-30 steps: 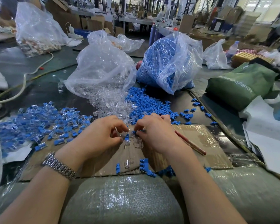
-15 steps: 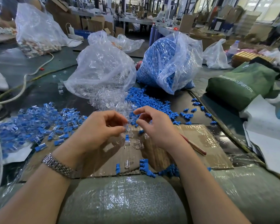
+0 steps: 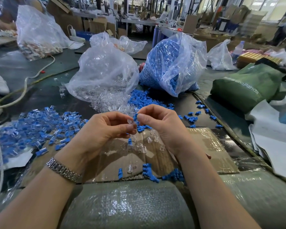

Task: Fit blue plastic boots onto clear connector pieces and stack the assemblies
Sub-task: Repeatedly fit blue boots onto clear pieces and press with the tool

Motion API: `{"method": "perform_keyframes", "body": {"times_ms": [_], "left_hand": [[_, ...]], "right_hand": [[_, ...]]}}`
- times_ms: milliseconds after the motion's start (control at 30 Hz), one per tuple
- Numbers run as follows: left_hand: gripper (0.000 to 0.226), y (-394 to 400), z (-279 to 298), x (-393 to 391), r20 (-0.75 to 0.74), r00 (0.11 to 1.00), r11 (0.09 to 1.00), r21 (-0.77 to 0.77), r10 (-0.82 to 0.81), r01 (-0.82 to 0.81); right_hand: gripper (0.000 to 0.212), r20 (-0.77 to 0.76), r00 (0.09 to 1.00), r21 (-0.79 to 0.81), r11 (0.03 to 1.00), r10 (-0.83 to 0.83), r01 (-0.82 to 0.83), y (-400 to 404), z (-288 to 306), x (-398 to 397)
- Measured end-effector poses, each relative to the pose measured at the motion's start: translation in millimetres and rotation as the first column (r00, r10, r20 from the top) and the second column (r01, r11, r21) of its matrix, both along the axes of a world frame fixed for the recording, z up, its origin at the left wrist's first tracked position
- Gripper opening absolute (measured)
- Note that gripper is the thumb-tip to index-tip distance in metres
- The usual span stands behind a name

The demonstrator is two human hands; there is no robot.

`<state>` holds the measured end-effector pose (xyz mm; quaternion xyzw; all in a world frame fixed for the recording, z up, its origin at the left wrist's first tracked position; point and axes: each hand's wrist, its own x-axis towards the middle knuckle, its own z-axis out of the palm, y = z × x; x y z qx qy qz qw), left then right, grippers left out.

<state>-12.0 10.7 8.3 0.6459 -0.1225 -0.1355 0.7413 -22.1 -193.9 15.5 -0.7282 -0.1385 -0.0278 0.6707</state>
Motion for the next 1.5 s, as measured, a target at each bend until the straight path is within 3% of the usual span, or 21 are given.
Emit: {"method": "perform_keyframes", "body": {"times_ms": [100, 233, 433, 867, 1000, 1033, 1100, 1167, 1233, 1400, 1433, 1500], "left_hand": [[0.022, -0.4, 1.3, -1.3, -0.027, 0.999, 0.999, -0.028, 0.020, -0.021], [0.021, 0.4, 2.6, -2.3, -0.034, 0.999, 0.999, -0.029, 0.014, -0.015], [0.022, 0.1, 1.0, -2.3, -0.037, 0.999, 0.998, -0.062, 0.012, -0.014], [0.020, 1.5, -0.4, -1.3, 0.070, 0.997, 0.999, 0.041, 0.011, -0.014], [0.021, 3.1, -3.1, 1.0, 0.022, 1.000, 0.999, -0.034, 0.004, -0.004], [0.021, 3.1, -3.6, 1.6, 0.009, 1.000, 0.998, -0.054, 0.019, -0.018], [0.023, 2.7, -4.1, 2.6, -0.018, 0.998, 0.994, -0.099, 0.053, -0.055], [0.024, 3.0, -4.3, 4.4, -0.050, 0.996, 0.983, -0.164, 0.073, -0.081], [0.023, 3.1, -3.8, 6.9, -0.081, 0.994, 0.971, -0.220, 0.076, -0.092], [0.019, 4.1, -5.2, 11.5, -0.122, 0.988, 0.957, -0.263, 0.092, -0.122], [0.017, 4.7, -5.7, 11.7, -0.120, 0.988, 0.958, -0.260, 0.093, -0.121], [0.018, 5.3, -7.0, 11.7, -0.108, 0.989, 0.962, -0.244, 0.100, -0.124]], "right_hand": [[0.004, 0.010, 1.000, -0.067, 0.998, 0.006, -0.006, 1.5, 0.3, -1.6], [0.001, 0.096, 0.995, -0.290, 0.956, -0.013, 0.040, 3.2, 2.1, -6.5], [0.002, 0.152, 0.988, -0.393, 0.919, 0.025, 0.037, 4.6, 7.4, -12.0], [0.002, 0.169, 0.986, -0.450, 0.890, 0.010, 0.068, 7.1, 7.8, -12.9], [0.013, 0.125, 0.988, -0.427, 0.894, -0.088, 0.134, -5.6, 10.1, -12.5], [0.016, 0.124, 0.976, -0.466, 0.858, -0.178, 0.215, -12.7, 9.4, -11.8], [0.033, 0.108, 0.924, -0.652, 0.676, -0.367, 0.345, -31.2, 7.0, -10.6], [0.056, -0.011, 0.884, -0.842, 0.482, -0.468, 0.244, -46.0, 4.5, -11.3], [0.063, -0.118, 0.855, -0.931, 0.355, -0.505, 0.081, -53.2, 1.6, -12.3], [0.031, -0.053, 0.874, -0.961, 0.264, -0.483, 0.087, -45.6, -1.2, -13.6], [0.029, -0.048, 0.877, -0.955, 0.279, -0.479, 0.099, -44.9, -1.5, -13.3], [0.028, -0.088, 0.865, -0.901, 0.409, -0.494, 0.142, -46.9, 1.4, -13.2]]}}
